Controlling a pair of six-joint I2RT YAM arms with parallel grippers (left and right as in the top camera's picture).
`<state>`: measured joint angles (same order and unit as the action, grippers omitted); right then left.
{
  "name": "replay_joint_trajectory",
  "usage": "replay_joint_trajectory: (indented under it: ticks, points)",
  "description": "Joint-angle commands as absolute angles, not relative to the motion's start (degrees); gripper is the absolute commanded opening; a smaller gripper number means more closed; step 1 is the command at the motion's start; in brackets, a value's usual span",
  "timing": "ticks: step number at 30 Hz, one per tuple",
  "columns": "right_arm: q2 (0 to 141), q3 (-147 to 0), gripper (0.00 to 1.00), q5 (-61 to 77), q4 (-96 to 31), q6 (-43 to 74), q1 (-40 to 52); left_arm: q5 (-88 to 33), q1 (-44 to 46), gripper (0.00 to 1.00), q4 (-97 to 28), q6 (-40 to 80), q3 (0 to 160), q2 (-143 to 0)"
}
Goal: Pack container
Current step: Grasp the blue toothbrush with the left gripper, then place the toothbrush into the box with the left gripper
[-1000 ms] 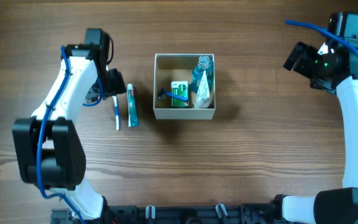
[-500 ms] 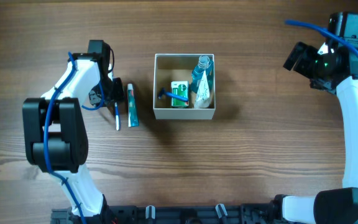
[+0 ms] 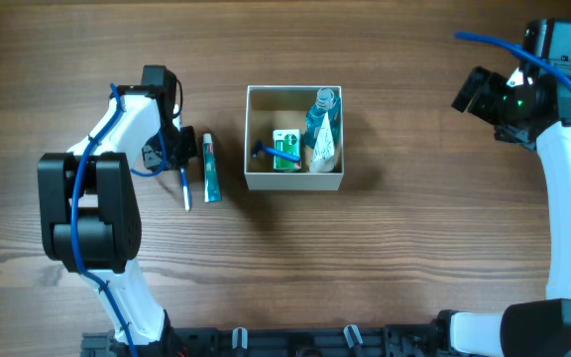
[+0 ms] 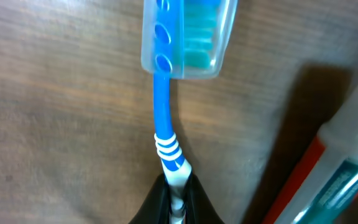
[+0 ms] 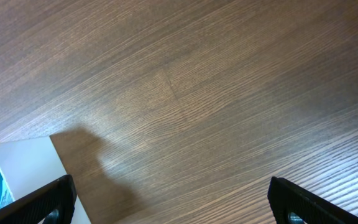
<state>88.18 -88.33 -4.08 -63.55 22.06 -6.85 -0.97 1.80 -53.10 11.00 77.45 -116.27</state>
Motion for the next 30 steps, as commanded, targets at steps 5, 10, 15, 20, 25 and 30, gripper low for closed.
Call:
replay_joint_trajectory:
  ticks: [5,10,15,20,25,30]
  points:
    - [88.88,-88.97,1.00,-3.79,-63.42,22.55,-6.98,-3.49,2.61,0.04,-64.88,10.72,86.41,-106.45]
    - [88.88,-88.97,1.00,-3.79,-63.42,22.57,-6.98,-9.04,7.35,0.04,-63.90,10.74,88.88,-97.73]
    - [88.88,-88.97,1.00,-3.79,-63.42,22.57,-6.98,-8.95,15.70,0.04,-57.39,11.66,88.88,-94.59]
    - [88.88,-88.97,1.00,-3.79,-63.42,22.57,-6.98,-7.31,22.74,0.04,-51.66,19.09,88.79,-97.97]
    - [88.88,-88.97,1.00,-3.79,-63.42,22.55,-6.98,-5.32,27.14,0.04,-48.31,21.54,88.75,-104.97]
    - [88.88,-88.97,1.00,-3.79,-63.42,22.55,-6.98,-5.26,27.51,0.04,-47.66,21.47,88.75,-110.41]
